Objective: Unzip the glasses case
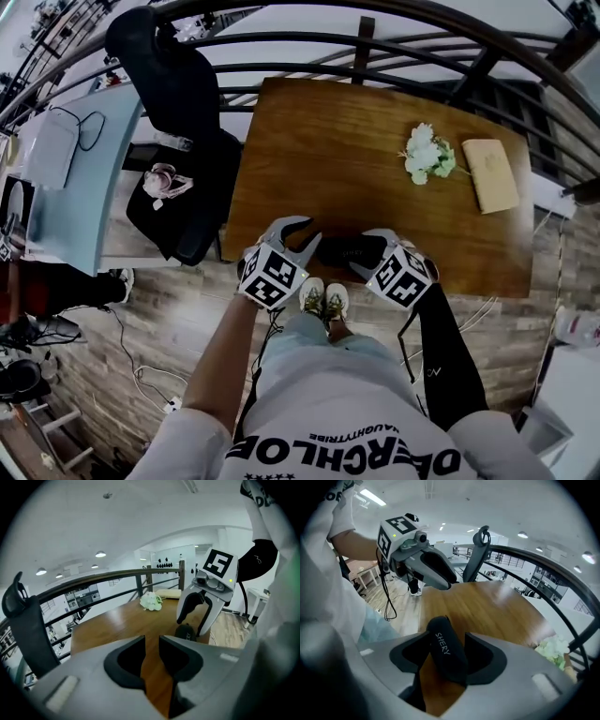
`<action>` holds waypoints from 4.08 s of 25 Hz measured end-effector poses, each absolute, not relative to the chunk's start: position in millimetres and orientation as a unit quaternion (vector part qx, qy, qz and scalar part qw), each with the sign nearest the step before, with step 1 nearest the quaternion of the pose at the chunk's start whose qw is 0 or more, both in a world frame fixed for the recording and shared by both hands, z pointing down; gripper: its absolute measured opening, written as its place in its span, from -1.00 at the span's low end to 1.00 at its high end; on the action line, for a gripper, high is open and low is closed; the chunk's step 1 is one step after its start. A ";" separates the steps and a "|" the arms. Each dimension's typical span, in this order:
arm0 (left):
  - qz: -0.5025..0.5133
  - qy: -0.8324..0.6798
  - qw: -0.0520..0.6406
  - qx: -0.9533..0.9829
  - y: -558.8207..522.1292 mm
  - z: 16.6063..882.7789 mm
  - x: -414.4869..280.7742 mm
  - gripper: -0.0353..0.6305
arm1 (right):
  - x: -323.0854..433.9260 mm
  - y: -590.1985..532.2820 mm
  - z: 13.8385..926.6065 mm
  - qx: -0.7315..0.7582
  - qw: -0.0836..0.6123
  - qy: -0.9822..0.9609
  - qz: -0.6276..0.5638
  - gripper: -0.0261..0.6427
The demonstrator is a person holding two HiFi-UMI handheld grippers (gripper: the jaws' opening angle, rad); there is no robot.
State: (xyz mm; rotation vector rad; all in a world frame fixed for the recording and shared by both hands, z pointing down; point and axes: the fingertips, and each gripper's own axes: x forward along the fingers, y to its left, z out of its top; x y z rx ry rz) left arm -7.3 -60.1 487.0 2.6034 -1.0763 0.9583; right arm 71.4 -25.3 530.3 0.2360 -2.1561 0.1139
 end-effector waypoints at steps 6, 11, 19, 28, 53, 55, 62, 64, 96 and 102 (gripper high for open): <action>0.389 -0.248 0.107 0.881 -49.0 542.3 -5.1 -0.28 | 76.0 -15.0 557.7 0.076 0.519 -0.850 0.039 -0.13; 0.452 -0.151 0.087 0.875 -41.8 574.1 -5.3 -0.30 | 81.5 -15.6 572.5 0.066 0.562 -0.824 -0.013 -0.10; 0.477 -0.010 0.007 0.879 -39.2 590.5 6.9 -0.30 | 80.8 -19.1 577.2 0.042 0.573 -0.817 -0.052 -0.13; 0.496 0.116 -0.069 0.858 -34.1 593.3 11.5 -0.50 | 82.4 -17.1 576.1 0.012 0.568 -0.822 -0.044 -0.11; 0.505 -0.066 -0.075 0.858 -116.9 593.6 7.3 -0.56 | 78.9 -88.6 577.9 0.110 0.578 -0.803 -0.097 -0.16; 0.498 -0.072 -0.067 0.862 -116.6 593.0 7.9 -0.56 | 72.5 -85.6 568.0 0.104 0.553 -0.823 -0.074 -0.17; 0.489 -0.076 -0.062 0.867 -117.1 594.1 7.0 -0.56 | 58.7 -100.5 557.4 0.170 0.469 -0.863 0.085 -0.18; 0.489 -0.075 -0.063 0.867 -116.5 594.9 7.1 -0.56 | 61.3 -94.8 568.2 0.161 0.481 -0.858 0.083 -0.18; 0.537 0.111 -0.238 0.802 -116.3 614.7 13.7 -0.16 | 61.7 -95.6 569.4 0.144 0.466 -0.869 0.090 -0.19; 0.548 0.209 -0.303 0.751 -109.4 619.9 15.8 -0.42 | 63.4 -95.6 570.1 0.134 0.469 -0.868 0.086 -0.20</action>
